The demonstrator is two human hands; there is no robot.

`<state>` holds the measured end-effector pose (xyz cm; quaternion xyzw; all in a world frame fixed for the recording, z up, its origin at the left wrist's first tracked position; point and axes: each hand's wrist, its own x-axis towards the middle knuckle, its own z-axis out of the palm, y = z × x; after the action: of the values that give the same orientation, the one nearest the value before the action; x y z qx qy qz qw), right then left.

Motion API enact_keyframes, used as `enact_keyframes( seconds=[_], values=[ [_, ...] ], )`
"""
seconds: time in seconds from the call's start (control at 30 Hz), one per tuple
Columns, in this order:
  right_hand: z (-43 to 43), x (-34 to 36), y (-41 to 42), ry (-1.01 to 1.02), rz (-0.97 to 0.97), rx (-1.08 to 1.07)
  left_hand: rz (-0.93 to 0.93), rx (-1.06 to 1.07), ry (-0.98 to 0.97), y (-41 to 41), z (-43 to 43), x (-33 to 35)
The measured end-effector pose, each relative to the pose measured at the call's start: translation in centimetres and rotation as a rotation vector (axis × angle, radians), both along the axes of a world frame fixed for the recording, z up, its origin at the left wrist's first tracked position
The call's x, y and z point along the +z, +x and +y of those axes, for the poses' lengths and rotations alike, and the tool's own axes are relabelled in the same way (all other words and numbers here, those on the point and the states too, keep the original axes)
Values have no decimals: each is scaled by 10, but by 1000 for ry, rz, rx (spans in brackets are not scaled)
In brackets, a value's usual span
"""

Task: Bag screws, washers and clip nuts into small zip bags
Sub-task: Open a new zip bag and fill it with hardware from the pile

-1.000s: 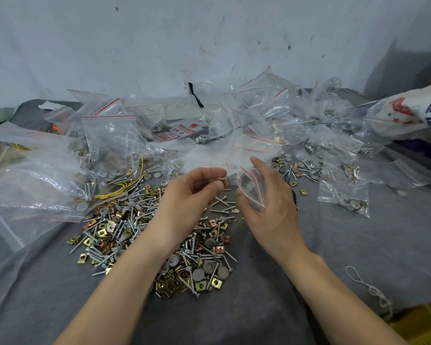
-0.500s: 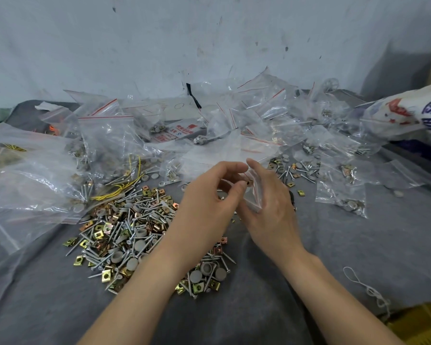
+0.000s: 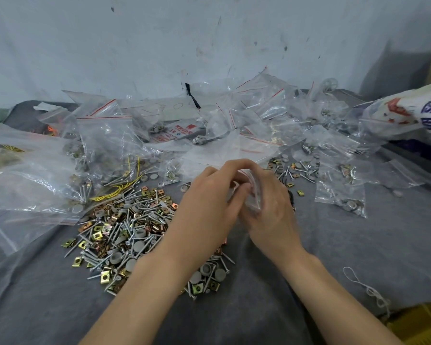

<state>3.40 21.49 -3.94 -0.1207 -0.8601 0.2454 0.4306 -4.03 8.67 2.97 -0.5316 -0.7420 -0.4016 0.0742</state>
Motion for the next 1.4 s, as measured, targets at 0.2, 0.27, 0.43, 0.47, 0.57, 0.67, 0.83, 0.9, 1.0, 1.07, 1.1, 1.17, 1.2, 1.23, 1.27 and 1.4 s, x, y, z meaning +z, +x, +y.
enact_keyframes(
  seconds=[0.2,0.27,0.43,0.47,0.57,0.67,0.83,0.9,1.0,1.07,1.1,1.17,1.2,1.23,1.27,1.4],
  values=[
    [-2,4,0,-107,63,-43,-181,-70,152,-10,-4,4],
    [0,9,1,-211,111,-23,-221,-26,164,-17,-6,3],
    [16,31,6,-542,247,48,-97,38,-269,-25,-10,-9],
    [19,36,7,-617,289,51,-22,27,-371,-25,-10,-13],
    [26,44,7,-866,378,77,152,12,-617,-21,-11,-23],
    [28,46,7,-1026,395,99,236,45,-738,-20,-9,-29],
    [30,46,7,-1127,406,167,245,65,-728,-21,-3,-30],
    [29,47,8,-1155,440,183,247,65,-733,-19,-2,-31],
    [28,52,10,-1200,448,178,223,55,-732,-19,-2,-31],
    [28,55,12,-1235,460,178,213,58,-728,-22,-2,-30],
    [27,57,12,-1250,468,183,214,70,-728,-23,-3,-30],
    [27,59,14,-1270,472,180,223,124,-726,-28,-4,-31],
    [27,60,14,-1274,470,174,233,162,-721,-30,-5,-31],
    [27,60,15,-1275,467,168,254,199,-709,-32,-6,-31],
    [27,60,16,-1275,468,165,282,225,-692,-32,-6,-32],
    [30,61,18,-1269,443,165,279,95,-614,-20,1,-35]
  ],
)
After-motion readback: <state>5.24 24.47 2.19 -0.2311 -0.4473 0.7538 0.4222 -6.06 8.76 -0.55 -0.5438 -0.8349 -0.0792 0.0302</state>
